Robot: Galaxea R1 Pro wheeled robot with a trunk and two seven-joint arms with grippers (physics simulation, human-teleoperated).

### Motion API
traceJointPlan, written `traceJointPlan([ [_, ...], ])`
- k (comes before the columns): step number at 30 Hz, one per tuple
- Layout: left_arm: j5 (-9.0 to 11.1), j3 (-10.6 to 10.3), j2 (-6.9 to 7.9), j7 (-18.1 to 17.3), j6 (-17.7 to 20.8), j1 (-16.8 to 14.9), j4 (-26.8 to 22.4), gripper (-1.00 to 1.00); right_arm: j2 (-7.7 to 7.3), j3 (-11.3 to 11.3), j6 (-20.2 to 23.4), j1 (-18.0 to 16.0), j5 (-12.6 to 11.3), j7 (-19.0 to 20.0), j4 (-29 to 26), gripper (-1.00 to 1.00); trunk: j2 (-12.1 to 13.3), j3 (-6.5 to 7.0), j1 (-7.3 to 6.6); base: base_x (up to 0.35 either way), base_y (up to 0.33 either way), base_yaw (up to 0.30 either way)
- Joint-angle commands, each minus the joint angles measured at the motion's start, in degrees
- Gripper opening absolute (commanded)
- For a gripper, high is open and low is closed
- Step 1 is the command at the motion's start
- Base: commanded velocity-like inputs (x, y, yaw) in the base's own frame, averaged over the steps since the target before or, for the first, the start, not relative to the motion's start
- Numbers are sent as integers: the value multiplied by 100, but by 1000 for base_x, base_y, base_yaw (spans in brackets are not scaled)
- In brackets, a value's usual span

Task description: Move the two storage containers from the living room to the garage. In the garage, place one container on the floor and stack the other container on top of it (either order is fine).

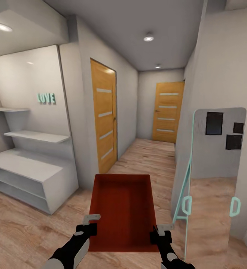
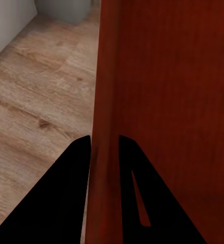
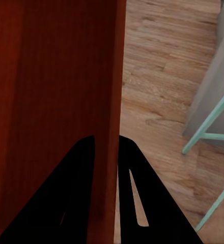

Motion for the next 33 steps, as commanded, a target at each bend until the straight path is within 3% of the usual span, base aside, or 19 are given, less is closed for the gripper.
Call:
traceJointPlan([
  [1,64,-53,13,93,38,1,12,-100,-22,-40,-335,-10,-67,-386,-4,-100,-7,-10,5,321,138,-31],
  [21,61,-53,13,93,38,1,12,-100,-19,-38,-334,-10,-59,-386,-4,-100,-7,-10,5,321,138,-4],
  [33,61,-53,13,93,38,1,12,-100,-13,-43,-335,-10,-70,-393,-4,-100,-7,-10,5,322,138,-233],
])
